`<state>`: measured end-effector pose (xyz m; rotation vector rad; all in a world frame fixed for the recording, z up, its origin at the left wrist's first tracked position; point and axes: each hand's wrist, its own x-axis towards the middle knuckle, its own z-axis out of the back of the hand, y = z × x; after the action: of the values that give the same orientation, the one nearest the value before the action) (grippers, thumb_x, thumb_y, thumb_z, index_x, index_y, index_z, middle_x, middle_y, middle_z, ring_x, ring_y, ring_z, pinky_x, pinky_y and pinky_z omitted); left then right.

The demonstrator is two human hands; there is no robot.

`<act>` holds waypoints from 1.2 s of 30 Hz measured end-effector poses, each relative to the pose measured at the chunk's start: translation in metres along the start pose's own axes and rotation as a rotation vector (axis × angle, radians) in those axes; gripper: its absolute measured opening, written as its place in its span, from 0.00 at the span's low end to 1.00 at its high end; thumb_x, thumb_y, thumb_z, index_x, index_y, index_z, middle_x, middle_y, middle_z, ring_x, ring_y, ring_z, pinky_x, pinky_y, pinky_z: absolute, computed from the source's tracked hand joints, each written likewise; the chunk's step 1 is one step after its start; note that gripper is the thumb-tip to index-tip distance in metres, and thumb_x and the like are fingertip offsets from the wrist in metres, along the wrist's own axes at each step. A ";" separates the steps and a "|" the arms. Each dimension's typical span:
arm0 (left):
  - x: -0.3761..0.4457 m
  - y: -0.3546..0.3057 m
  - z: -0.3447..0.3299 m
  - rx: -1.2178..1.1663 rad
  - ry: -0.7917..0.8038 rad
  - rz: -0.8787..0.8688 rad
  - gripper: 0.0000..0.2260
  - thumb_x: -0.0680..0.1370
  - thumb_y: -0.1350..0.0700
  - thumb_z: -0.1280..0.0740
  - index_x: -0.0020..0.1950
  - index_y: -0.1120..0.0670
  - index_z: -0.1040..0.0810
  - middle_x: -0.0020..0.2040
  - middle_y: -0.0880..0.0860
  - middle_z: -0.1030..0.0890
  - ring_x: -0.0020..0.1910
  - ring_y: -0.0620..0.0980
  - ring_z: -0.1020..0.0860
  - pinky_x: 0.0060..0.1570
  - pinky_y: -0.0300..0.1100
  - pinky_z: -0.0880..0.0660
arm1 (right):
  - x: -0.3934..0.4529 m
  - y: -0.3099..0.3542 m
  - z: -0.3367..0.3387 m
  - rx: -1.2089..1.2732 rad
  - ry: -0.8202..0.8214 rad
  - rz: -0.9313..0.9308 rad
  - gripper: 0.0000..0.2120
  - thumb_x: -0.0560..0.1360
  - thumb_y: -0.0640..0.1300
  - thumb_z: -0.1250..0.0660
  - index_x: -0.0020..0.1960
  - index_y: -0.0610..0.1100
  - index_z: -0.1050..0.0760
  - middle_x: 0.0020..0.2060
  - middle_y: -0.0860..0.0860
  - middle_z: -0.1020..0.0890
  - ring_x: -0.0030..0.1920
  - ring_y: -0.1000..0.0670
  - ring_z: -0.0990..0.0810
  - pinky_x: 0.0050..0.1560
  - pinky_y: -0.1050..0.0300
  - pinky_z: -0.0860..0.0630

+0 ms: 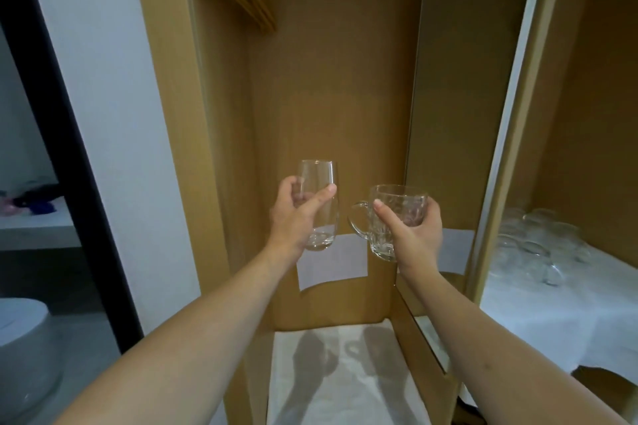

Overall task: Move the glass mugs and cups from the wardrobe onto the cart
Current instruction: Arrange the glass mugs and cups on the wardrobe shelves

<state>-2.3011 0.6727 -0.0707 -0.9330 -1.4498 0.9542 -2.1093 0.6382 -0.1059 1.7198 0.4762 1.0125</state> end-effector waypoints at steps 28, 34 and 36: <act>-0.128 0.028 -0.376 -0.067 0.205 0.006 0.25 0.65 0.33 0.25 0.55 0.45 0.22 0.50 0.49 0.16 0.47 0.50 0.17 0.39 0.39 0.22 | 0.101 -0.055 0.360 -0.156 -0.185 -0.096 0.50 0.54 0.73 0.21 0.68 0.50 0.28 0.61 0.51 0.21 0.62 0.47 0.21 0.64 0.42 0.24; -0.133 0.052 -0.427 -0.021 0.196 0.113 0.32 0.62 0.31 0.25 0.58 0.47 0.24 0.51 0.53 0.19 0.47 0.52 0.20 0.41 0.47 0.22 | 0.117 -0.073 0.408 -0.203 -0.188 -0.144 0.37 0.56 0.71 0.21 0.59 0.57 0.26 0.54 0.54 0.18 0.55 0.51 0.19 0.60 0.43 0.21; -0.129 0.060 -0.443 -0.004 0.187 0.132 0.32 0.61 0.31 0.25 0.57 0.47 0.24 0.52 0.54 0.20 0.48 0.55 0.19 0.45 0.53 0.21 | 0.124 -0.080 0.420 -0.197 -0.207 -0.147 0.32 0.58 0.69 0.20 0.56 0.59 0.26 0.52 0.55 0.18 0.54 0.52 0.19 0.59 0.44 0.21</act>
<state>-1.8472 0.6005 -0.1450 -1.1011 -1.2454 0.9338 -1.6864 0.5167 -0.1740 1.5679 0.3514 0.7413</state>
